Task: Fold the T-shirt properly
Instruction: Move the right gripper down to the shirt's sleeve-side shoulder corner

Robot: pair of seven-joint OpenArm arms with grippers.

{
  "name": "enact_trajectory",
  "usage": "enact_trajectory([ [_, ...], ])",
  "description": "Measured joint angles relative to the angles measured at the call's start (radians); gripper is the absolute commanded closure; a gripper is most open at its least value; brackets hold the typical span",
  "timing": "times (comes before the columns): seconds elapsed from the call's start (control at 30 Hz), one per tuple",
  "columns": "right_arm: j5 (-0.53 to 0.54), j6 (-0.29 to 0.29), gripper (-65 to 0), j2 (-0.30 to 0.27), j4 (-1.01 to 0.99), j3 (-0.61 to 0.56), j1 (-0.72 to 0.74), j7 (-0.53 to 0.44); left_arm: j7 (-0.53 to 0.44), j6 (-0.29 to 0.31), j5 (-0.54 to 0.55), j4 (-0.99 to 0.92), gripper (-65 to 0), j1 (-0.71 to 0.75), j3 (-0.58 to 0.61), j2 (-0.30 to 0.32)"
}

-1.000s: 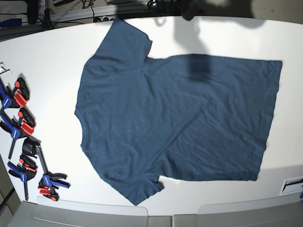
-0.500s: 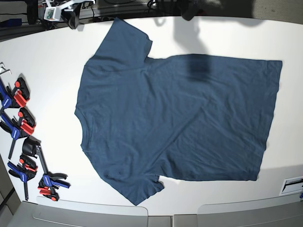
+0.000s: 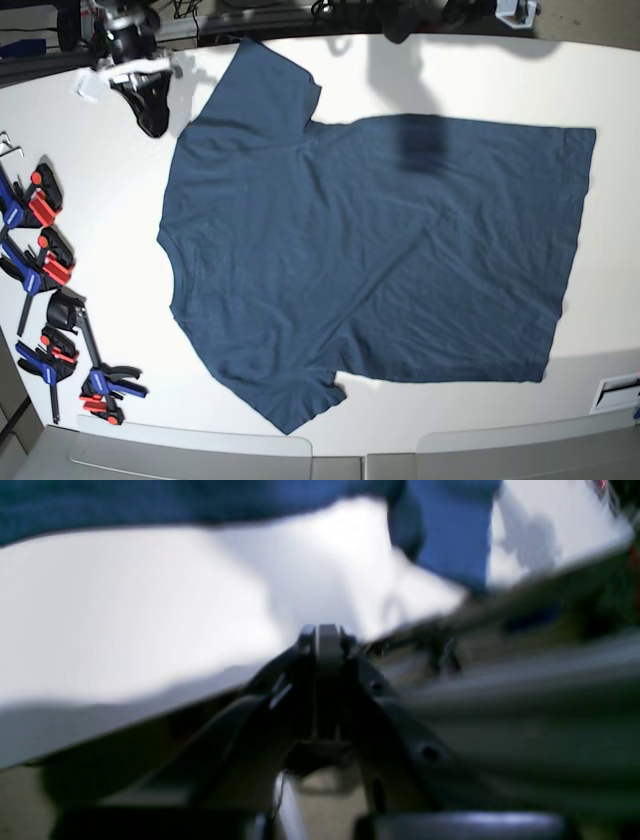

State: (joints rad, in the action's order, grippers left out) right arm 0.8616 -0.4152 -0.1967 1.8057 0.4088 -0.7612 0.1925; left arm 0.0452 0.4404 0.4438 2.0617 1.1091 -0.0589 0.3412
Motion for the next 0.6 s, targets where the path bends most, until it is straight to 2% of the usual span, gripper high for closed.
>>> enact_trajectory([
  [0.23,0.100,0.024,0.0,0.028,-0.218,0.004,0.116,0.000,-0.016,-0.002,0.104,0.000,0.0,-0.037,0.000,-0.115],
  [0.37,0.103,0.024,0.0,0.028,-0.232,0.006,0.152,-0.004,-0.019,-0.001,0.103,0.000,0.0,-0.037,0.000,-0.170],
  [0.4,0.069,0.024,0.0,0.028,-0.232,0.006,0.155,-0.005,-0.019,0.000,0.102,0.000,0.0,-0.037,0.000,-0.178],
  [0.43,0.055,0.022,-3.6,0.028,-0.232,0.006,0.155,-0.002,-0.014,0.002,0.097,0.000,0.0,-0.037,0.000,-0.183],
  [0.53,0.046,0.022,-23.8,0.031,-0.232,0.006,0.151,0.001,-0.013,0.006,0.042,0.000,0.0,-0.037,0.000,-0.183],
  [0.6,0.046,0.022,-31.6,0.030,-0.232,0.006,0.151,0.008,-0.010,0.006,-0.002,0.000,0.0,-0.037,0.000,-0.183],
])
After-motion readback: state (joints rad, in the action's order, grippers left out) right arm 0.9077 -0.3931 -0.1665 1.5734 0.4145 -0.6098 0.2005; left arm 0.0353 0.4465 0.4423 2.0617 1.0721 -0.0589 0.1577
